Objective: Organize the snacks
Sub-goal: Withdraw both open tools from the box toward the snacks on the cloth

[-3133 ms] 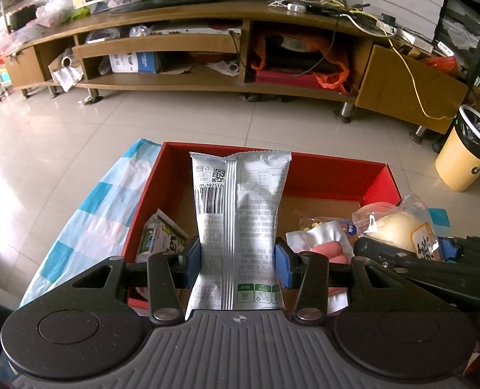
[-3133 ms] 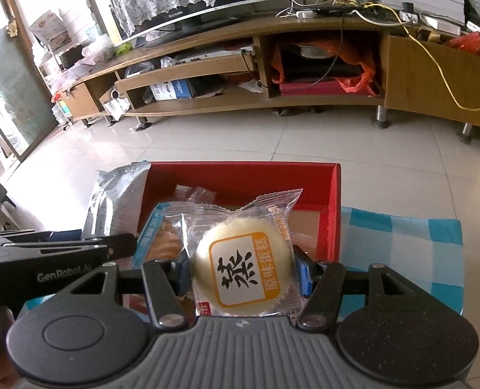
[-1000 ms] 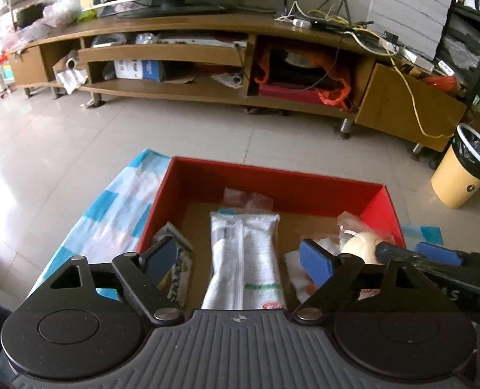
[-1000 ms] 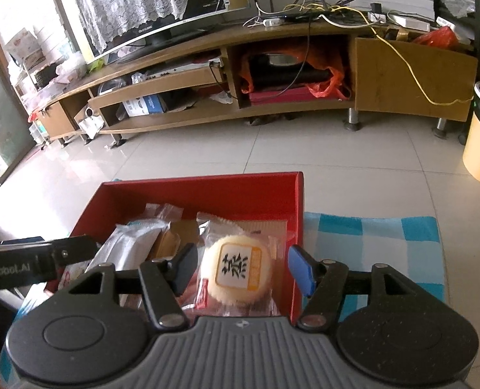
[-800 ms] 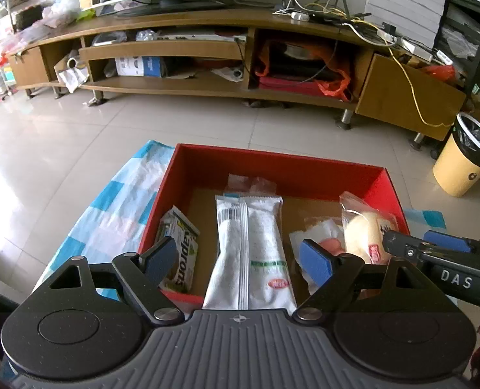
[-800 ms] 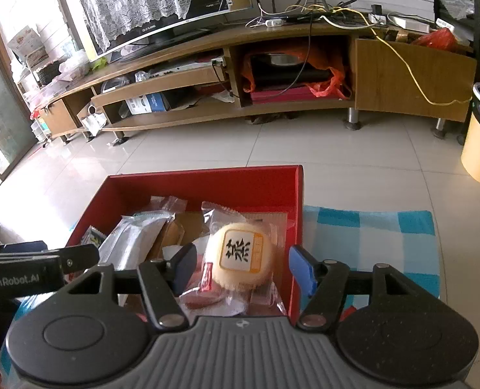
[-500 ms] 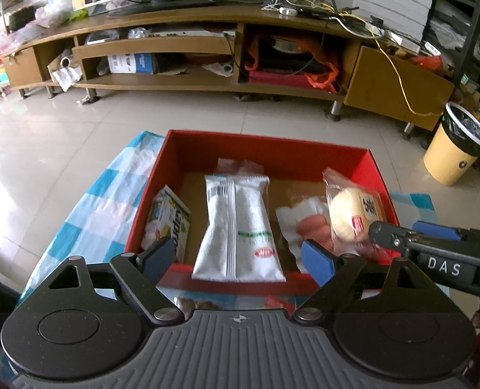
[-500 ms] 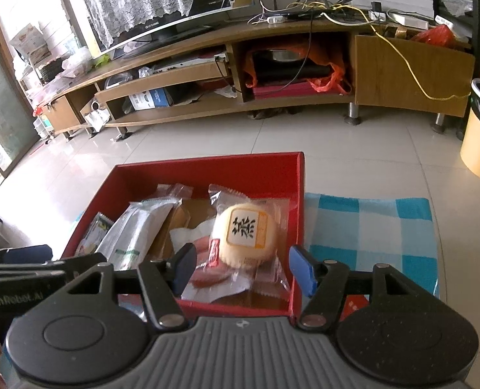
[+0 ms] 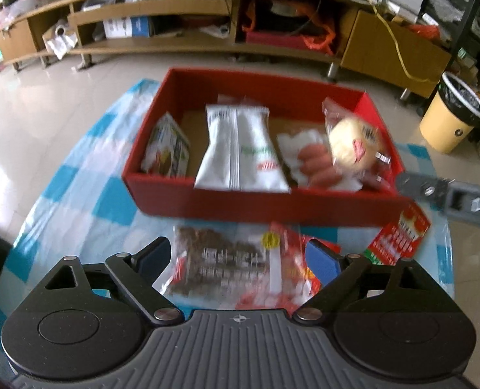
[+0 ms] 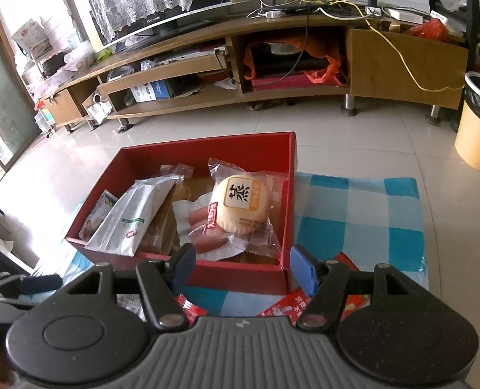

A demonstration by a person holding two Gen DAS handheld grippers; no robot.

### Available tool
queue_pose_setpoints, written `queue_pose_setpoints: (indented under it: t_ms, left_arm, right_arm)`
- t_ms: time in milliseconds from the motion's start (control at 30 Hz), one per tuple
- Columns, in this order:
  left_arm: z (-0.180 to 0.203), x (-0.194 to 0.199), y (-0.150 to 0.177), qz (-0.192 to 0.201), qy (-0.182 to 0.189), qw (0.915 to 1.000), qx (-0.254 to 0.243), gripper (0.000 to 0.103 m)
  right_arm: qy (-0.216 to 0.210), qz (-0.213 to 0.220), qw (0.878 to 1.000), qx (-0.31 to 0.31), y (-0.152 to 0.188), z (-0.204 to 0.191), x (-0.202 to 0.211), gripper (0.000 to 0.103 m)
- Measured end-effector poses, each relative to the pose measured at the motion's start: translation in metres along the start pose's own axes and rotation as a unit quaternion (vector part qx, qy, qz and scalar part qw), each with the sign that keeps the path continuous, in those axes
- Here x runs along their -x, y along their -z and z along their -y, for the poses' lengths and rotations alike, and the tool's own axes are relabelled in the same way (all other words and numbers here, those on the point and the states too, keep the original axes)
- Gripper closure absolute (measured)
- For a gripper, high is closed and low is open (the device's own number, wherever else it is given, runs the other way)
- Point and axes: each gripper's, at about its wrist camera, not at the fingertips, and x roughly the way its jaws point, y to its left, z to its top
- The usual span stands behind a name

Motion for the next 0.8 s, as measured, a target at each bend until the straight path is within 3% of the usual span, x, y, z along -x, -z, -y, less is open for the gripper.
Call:
queue_pose_setpoints:
  t_ms: [133,433,567,800]
  left_arm:
    - [-0.003,-0.015,0.003,-0.028,0.016,0.9992,0.024,0.009]
    - [-0.004,-0.052,-0.006,-0.044,-0.004,0.9975,0.055,0.007]
    - [-0.001,-0.060,-0.001,-0.061,-0.014,0.9977,0.027,0.005]
    - [0.002,-0.035,0.043,-0.092,0.024,0.9953,-0.013,0.003]
  right_arm:
    - [-0.004,-0.004,1.000,0.003,0.004,0.001,0.003,0.038]
    - [-0.005,-0.011,1.000,0.007,0.006,0.009,0.001,0.038]
    - [-0.006,-0.017,1.000,0.013,0.006,0.008,-0.001,0.038]
    - [-0.025,-0.020,0.999,0.020,0.006,0.003,0.003,0.037]
